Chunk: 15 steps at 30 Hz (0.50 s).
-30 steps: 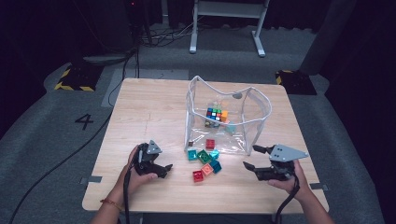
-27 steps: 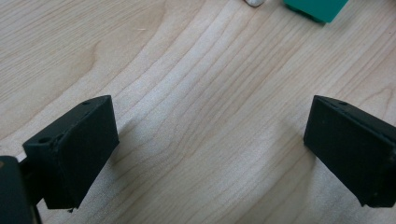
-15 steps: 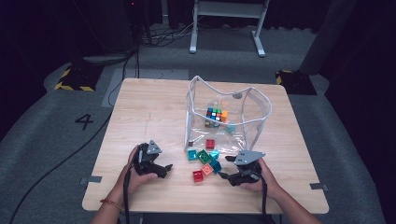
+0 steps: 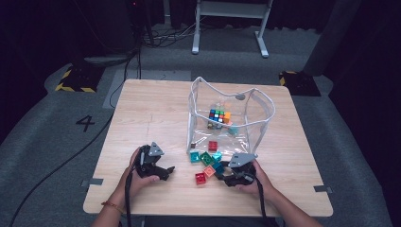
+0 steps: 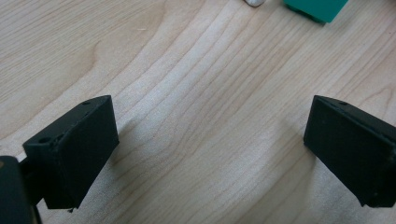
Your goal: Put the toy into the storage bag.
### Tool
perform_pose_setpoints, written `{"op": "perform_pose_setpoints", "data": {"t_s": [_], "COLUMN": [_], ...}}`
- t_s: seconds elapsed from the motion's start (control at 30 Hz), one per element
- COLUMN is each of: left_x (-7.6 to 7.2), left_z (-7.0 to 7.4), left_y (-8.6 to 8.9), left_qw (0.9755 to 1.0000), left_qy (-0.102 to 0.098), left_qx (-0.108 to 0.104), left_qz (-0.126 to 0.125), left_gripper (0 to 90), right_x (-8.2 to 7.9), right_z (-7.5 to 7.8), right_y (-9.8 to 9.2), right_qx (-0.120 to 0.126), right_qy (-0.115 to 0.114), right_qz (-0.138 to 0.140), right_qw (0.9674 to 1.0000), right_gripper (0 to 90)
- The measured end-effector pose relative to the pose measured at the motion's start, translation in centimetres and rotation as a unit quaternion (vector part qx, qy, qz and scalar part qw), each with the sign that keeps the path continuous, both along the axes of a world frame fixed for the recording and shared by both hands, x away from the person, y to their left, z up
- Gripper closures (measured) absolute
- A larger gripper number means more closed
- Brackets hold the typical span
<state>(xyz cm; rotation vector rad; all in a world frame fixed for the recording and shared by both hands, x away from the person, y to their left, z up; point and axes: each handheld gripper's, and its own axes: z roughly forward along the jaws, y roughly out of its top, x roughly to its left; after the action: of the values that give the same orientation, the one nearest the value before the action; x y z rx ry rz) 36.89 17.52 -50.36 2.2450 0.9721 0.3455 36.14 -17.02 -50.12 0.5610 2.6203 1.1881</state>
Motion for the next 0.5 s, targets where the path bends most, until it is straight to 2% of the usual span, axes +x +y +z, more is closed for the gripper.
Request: {"op": "perform_pose_setpoints", "data": {"t_s": [0.13,0.5], "left_x": [0.0,0.0], "left_z": [0.0,0.0], "left_y": [0.0,0.0], "left_qw": [1.0,1.0], "left_qy": [0.0,0.0], "left_qx": [0.0,0.0], "left_qz": [0.0,0.0], "left_gripper": [3.1,3.1], "right_x": [0.1,-0.1], "right_z": [-0.1,0.1], "right_y": [-0.5,-1.3], "right_qx": [0.005,-0.004], "right_qy": [0.002,0.0], "right_qz": [0.0,0.003], "right_qw": [1.0,1.0], "right_gripper": [59.4,59.9]}}
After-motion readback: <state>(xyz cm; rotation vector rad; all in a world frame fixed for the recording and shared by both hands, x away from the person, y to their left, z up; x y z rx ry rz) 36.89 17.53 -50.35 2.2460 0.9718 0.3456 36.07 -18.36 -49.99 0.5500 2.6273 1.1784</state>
